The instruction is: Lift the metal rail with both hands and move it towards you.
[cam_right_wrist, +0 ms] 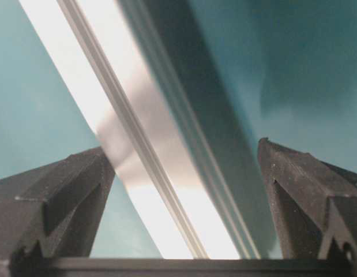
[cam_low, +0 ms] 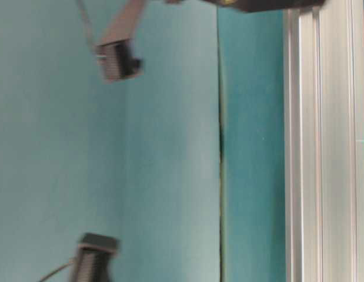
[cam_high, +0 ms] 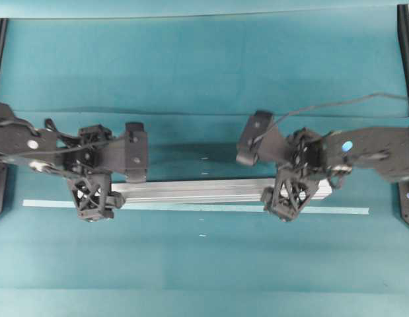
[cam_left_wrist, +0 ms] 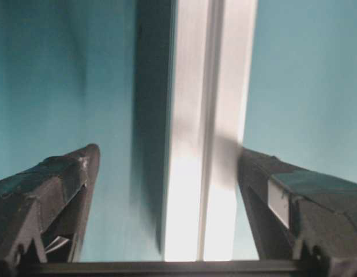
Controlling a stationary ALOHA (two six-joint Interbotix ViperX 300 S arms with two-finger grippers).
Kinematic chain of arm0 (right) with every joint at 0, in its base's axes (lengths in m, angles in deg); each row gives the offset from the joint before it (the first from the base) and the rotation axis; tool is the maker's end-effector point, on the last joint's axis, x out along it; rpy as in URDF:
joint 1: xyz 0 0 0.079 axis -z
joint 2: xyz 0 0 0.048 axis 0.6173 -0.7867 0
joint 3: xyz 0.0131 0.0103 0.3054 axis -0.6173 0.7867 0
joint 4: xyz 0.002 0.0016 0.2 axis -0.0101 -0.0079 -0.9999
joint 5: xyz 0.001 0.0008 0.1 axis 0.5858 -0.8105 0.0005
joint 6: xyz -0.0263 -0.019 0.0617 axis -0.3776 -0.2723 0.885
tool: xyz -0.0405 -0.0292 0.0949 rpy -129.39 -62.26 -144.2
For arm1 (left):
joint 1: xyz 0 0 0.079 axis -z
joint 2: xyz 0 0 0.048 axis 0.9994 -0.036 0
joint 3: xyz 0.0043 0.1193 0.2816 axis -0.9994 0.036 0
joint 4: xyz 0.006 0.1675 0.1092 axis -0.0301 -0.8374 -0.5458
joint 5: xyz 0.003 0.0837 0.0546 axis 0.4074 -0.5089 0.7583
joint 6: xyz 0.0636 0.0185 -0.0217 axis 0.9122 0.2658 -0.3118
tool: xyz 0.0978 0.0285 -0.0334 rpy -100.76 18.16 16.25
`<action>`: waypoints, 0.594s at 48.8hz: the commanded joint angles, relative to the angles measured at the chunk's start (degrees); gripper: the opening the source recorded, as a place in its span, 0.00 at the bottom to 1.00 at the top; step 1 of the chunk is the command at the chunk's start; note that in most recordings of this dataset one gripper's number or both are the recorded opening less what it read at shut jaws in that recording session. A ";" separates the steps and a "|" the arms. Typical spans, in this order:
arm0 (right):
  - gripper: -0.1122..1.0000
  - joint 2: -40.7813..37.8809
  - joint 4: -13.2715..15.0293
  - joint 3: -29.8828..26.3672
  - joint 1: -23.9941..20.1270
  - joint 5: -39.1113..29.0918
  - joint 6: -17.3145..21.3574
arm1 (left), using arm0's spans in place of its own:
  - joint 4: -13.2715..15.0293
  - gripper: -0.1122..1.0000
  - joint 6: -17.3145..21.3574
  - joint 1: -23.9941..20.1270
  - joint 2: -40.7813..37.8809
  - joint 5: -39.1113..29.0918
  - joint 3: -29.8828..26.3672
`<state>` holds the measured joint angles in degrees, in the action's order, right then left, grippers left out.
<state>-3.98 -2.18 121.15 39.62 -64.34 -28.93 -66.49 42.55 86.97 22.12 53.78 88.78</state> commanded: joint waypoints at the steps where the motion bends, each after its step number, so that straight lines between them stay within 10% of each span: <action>1: 0.96 3.52 0.18 -1.67 -0.18 -1.41 -0.18 | 0.00 0.88 0.09 0.53 3.69 -1.14 -1.58; 29: 0.96 27.25 0.35 1.41 -0.18 4.39 -0.18 | 0.00 0.88 0.35 2.11 29.18 4.22 2.20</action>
<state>20.89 -2.00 122.38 39.44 -62.76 -29.11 -66.49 42.99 88.64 48.49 55.62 90.71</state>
